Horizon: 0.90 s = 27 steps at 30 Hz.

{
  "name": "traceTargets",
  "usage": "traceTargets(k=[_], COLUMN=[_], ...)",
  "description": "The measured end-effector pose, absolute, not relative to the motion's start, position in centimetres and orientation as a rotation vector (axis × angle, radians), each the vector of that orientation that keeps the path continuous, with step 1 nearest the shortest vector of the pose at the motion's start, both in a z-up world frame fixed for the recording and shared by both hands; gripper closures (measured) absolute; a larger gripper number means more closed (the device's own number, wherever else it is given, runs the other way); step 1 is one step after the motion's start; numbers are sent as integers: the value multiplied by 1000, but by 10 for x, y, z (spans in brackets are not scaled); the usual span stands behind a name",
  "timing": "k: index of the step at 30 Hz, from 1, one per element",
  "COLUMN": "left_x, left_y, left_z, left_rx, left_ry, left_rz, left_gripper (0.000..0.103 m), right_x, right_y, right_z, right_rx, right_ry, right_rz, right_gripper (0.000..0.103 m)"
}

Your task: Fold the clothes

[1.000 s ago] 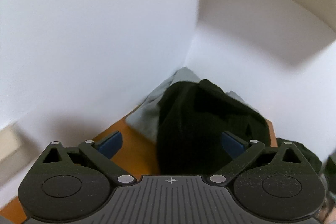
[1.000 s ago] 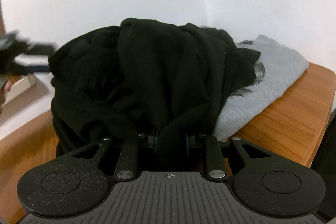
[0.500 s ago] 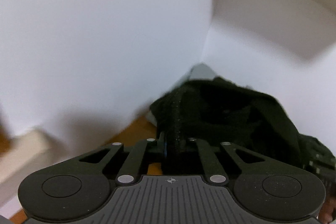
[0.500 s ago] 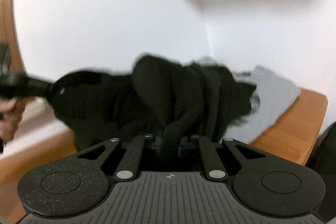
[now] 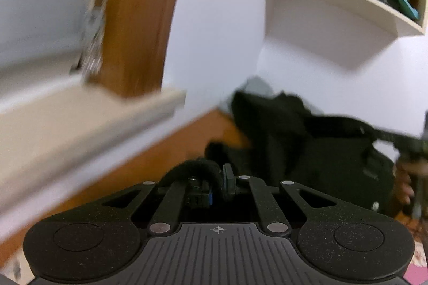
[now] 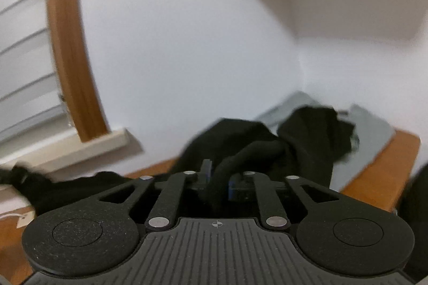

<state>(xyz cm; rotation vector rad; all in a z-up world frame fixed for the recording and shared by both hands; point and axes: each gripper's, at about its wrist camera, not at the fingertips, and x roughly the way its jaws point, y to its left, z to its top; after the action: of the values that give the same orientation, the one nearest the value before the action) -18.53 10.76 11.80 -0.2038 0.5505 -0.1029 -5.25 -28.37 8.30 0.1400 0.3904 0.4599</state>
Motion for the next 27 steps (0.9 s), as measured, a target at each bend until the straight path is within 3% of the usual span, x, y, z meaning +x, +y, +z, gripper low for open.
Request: traceTargets(k=[4,7,11,16,19,27], left_x=[-201,-214,-227,-235,-237,-211], left_y=[119,130,146,153,152,133], left_z=[90,82,82,87,101,129], left_rx=[-208,-214,-285,-319,-284,-190], left_ry=[589,576,522,498,464,446], left_rz=[-89,-54,-66,-70,-49,-69], left_gripper=[83,59,53,51,32,21], right_x=[-56,-65,-76,-64,-55,-53], right_y=[-273,-254,-226,-210,-211,-216], right_z=[72,66,57,29,10,-3], right_rx=[163,139,60,-12,-35,-23], right_ry=[409,402,407,517,578,561], right_rz=[470,489,528,535,538,583], right_gripper=[77,61,53,52,51,47])
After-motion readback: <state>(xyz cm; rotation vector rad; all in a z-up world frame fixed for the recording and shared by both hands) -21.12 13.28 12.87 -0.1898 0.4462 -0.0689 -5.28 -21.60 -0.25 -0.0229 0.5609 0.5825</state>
